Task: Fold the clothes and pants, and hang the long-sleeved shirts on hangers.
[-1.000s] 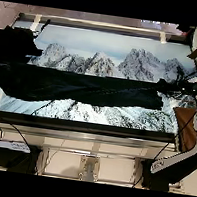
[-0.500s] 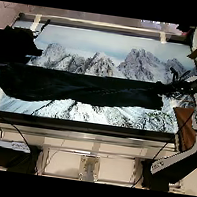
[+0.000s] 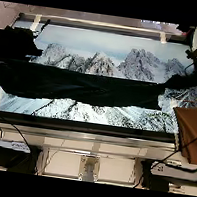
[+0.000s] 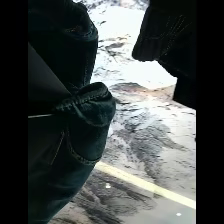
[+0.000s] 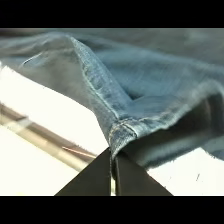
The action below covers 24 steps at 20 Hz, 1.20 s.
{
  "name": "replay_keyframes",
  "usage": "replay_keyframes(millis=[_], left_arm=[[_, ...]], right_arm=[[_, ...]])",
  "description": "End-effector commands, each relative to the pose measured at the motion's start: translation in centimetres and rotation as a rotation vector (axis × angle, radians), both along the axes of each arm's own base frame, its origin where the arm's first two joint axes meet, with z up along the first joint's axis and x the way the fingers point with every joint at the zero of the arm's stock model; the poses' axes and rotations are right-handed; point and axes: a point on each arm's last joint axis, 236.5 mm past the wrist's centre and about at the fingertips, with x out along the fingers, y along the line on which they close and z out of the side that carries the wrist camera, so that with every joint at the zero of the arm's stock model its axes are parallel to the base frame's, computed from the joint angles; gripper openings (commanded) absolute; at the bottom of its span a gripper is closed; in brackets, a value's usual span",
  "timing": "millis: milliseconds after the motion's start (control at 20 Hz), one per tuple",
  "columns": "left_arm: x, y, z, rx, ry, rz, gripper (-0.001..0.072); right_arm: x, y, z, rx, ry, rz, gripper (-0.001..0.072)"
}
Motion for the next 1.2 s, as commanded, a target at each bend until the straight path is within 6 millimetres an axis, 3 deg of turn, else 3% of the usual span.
replay_keyframes(millis=[0,200,300,400,450,500,550,600,650,700,750,850,950,1050,1150], left_arm=[[0.7,2.1,0.4,0.056,-0.037,0.064,0.0036],[1.6,4.0,1.1,0.108,-0.083,0.123,0.0036],[1.7,4.8,1.2,0.133,-0.094,0.146,0.0036],[1.6,5.3,1.1,0.159,-0.088,0.153,0.0036],[1.7,5.3,1.1,0.157,-0.088,0.153,0.0036],[1.7,5.2,0.9,0.153,-0.086,0.151,0.0036],[1.9,4.9,0.8,0.148,-0.085,0.144,0.0054],[2.2,4.4,0.7,0.134,-0.086,0.137,0.0288],[2.4,3.8,1.0,0.112,-0.097,0.13,0.0633],[2.5,3.1,1.6,0.091,-0.103,0.11,0.0701],[1.8,3.0,2.2,0.087,-0.091,0.089,0.0702],[-2.1,3.3,2.8,0.094,-0.003,0.044,0.0697],[-9.0,5.1,0.8,0.114,0.216,0.049,0.0696],[-14.7,6.8,-1.5,0.059,0.363,0.15,0.0696],[-16.8,6.9,-3.8,-0.037,0.358,0.22,0.0696]], right_arm=[[-7.5,0.7,2.3,-0.107,-0.001,0.007,0.0029],[-17.8,-2.2,-6.1,-0.303,0.293,-0.092,0.0028],[-21.2,-3.2,-9.7,-0.318,0.418,-0.143,0.0029],[-22.9,-3.9,-13.0,-0.298,0.498,-0.233,0.003],[-22.8,-4.1,-14.1,-0.291,0.497,-0.267,0.0031],[-22.2,-3.9,-14.9,-0.274,0.48,-0.31,0.0091],[-21.2,-3.6,-15.1,-0.255,0.452,-0.344,0.0311],[-20.3,-3.3,-14.9,-0.232,0.421,-0.358,0.0415],[-19.6,-3.5,-14.4,-0.23,0.398,-0.364,0.0415],[-19.1,-4.0,-13.6,-0.246,0.376,-0.368,0.0415],[-18.7,-4.6,-12.7,-0.269,0.36,-0.371,0.0414],[-18.2,-6.4,-10.7,-0.338,0.332,-0.377,0.0413],[-16.8,-7.6,-9.3,-0.372,0.269,-0.404,0.041],[-14.9,-7.6,-8.8,-0.346,0.205,-0.457,0.0403],[-12.9,-6.9,-8.3,-0.289,0.131,-0.483,0.0403]])
